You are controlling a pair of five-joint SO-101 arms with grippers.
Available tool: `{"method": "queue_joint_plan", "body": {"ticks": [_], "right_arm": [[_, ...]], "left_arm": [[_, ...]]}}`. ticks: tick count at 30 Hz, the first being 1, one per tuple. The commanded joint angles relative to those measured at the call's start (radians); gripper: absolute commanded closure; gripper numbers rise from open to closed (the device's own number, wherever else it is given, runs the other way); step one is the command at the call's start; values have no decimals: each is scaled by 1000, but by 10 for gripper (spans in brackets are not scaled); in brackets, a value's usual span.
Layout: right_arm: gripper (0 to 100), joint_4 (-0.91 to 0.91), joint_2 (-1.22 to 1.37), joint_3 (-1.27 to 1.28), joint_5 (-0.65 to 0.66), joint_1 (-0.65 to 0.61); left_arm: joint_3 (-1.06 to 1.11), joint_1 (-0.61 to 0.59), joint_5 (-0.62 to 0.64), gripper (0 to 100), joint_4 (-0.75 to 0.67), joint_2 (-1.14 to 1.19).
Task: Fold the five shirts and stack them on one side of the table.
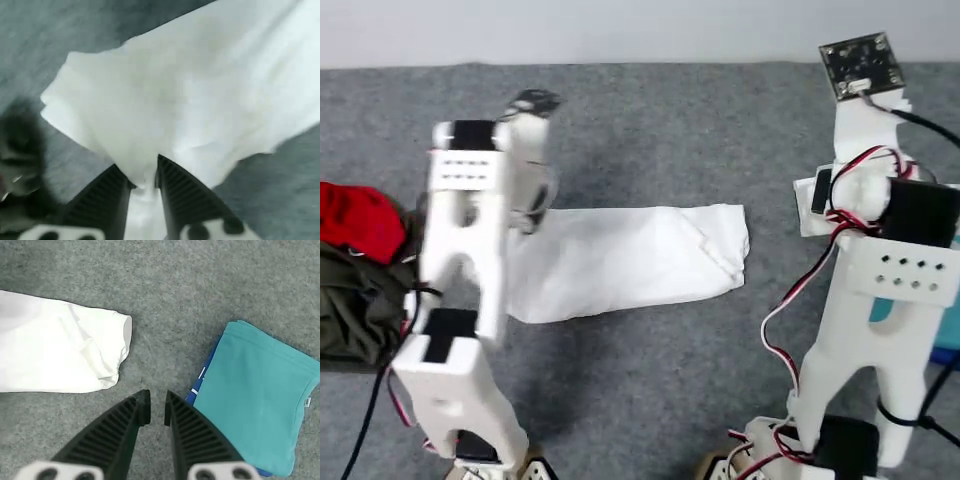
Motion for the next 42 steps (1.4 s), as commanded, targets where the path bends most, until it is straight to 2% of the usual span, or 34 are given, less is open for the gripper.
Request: {"method": "queue_joint_plan", "body": {"ticks": [1, 6, 10, 20, 27, 34, 36, 39, 42], "right_arm": [[935, 39, -44, -52, 14, 51], [935, 39, -45, -52, 14, 166], [935, 39, -45, -54, 14, 232], [935, 39, -45, -54, 14, 251], [935, 39, -45, -52, 14, 249], [935, 39, -44, -52, 14, 246], [935, 39, -42, -51, 14, 245], [935, 39, -44, -51, 14, 245], [935, 39, -44, -51, 14, 245]], "left_arm": [[-35, 135, 63, 996, 20, -81], [-62, 249, 149, 996, -28, -74], [-148, 327, 157, 996, -75, -74], [-217, 493, 210, 995, -227, -48], [-231, 508, 210, 995, -322, 124], [-429, 508, 244, 994, -318, 295], [-496, 509, 245, 965, -301, 342], [-605, 514, 256, 855, -261, 402], [-722, 514, 324, 794, -210, 440]]}}
